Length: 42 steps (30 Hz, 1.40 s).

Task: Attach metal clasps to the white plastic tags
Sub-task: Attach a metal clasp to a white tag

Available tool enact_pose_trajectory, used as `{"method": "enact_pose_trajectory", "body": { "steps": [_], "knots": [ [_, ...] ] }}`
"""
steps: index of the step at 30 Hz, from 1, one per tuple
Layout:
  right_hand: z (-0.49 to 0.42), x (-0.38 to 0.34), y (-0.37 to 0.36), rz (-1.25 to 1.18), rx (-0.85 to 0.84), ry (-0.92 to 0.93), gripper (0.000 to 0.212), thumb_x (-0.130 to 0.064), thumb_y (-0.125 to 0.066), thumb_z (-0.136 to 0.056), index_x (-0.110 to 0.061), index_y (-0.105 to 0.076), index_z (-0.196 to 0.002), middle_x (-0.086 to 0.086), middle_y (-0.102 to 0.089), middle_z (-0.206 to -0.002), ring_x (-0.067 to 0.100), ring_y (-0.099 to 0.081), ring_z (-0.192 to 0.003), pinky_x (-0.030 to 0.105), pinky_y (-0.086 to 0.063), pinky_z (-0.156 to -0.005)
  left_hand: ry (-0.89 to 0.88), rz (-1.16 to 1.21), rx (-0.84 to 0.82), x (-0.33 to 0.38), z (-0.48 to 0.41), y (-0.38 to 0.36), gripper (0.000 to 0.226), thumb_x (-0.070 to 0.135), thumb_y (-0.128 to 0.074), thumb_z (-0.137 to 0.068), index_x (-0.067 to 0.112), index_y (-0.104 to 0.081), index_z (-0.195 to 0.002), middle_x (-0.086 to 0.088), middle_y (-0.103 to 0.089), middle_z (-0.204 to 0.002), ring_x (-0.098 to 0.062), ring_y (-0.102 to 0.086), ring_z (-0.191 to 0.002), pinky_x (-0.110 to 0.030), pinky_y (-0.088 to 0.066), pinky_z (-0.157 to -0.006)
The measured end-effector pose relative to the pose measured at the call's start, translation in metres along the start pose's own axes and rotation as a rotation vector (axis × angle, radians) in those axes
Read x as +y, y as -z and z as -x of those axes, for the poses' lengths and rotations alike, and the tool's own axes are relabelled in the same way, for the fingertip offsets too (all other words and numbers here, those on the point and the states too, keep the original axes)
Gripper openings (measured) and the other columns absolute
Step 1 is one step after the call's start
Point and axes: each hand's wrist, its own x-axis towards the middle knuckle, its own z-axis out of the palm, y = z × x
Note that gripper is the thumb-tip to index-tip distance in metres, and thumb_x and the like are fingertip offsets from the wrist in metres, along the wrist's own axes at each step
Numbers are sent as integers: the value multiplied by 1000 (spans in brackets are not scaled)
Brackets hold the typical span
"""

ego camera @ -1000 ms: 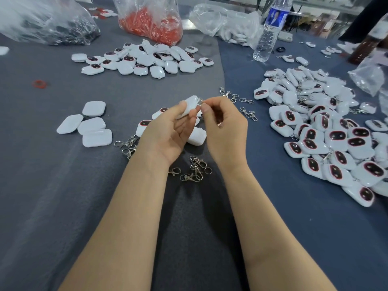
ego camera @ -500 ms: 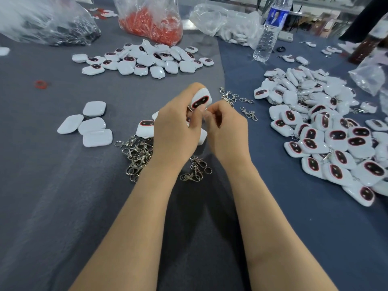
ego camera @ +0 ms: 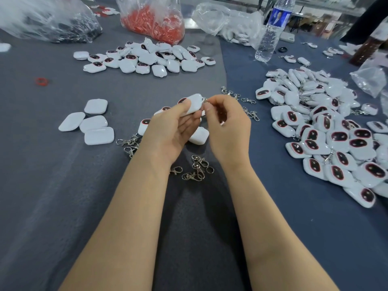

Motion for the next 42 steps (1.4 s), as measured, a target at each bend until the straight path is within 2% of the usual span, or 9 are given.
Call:
{"method": "enact_pose_trajectory", "body": {
  "steps": [3,7,11,19,22,25,30,37,42],
  "knots": [
    [1,0,0,79,7,65,8,-9,-57,-91,-11,-64,-87,1,-63,-83,4,-50,-71,6,-34,-65,-17,-24,7,0,1,-2,10,14,-55,-94,9,-64,-90,-4,-72,-72,-7,-68,-63,-15,-52,-55],
    [0,2,-1,183,-34,98,9,-6,-56,-90,-7,-64,-85,-2,-57,-78,12,-48,-72,11,-34,-65,-404,-356,151,-3,2,-7,11,7,-57,-91,11,-62,-99,-5,-68,-78,-8,-65,-58,-20,-54,-57],
    [-1,3,-2,176,-28,45,11,-7,-56,-90,-10,-62,-82,-2,-57,-75,10,-47,-68,10,-34,-62,-648,-639,105,-8,3,-7,13,8,-59,-88,19,-59,-94,-5,-70,-85,-19,-66,-74,-39,-57,-77],
    [-10,0,9,-1,-96,-236,22,-22,-48,-97,-20,-61,-115,-13,-62,-102,-2,-55,-88,3,-38,-77,-656,-755,144,-12,0,-7,9,15,-57,-86,17,-63,-93,8,-61,-80,-11,-58,-77,-35,-53,-79],
    [-12,-4,20,-36,-97,-248,13,-24,-52,-95,-24,-65,-99,-12,-66,-88,2,-59,-81,20,-46,-76,-594,-808,102,-24,0,-20,32,22,-62,-88,16,-58,-120,8,-61,-96,-10,-58,-89,-25,-49,-88],
    [-14,0,41,3,-23,-286,15,-21,-53,-93,-21,-67,-97,-5,-67,-85,10,-62,-81,33,-51,-78,-536,-825,69,-37,-4,-39,43,26,-66,-86,19,-48,-125,15,-56,-82,3,-55,-73,-9,-42,-66],
    [-22,14,98,131,102,-335,14,-17,-53,-92,-20,-64,-100,0,-67,-92,17,-61,-87,39,-51,-87,-500,-856,-93,-68,-9,-91,20,20,-68,-84,22,-51,-94,14,-59,-77,-4,-58,-72,-15,-44,-68],
    [-14,48,158,459,335,-456,21,-22,-51,-93,-18,-60,-111,-3,-63,-97,14,-57,-92,20,-34,-73,-497,-1080,-231,-127,-12,-144,23,22,-62,-87,11,-62,-107,-6,-64,-107,-22,-57,-101,-30,-44,-87],
    [-11,69,169,638,352,-492,24,-23,-51,-94,-16,-59,-116,8,-50,-125,26,-52,-111,26,-35,-83,-552,-1298,-224,-156,-19,-150,28,35,-57,-90,15,-61,-110,-7,-55,-115,-24,-54,-105,-39,-45,-87]
  ]
}}
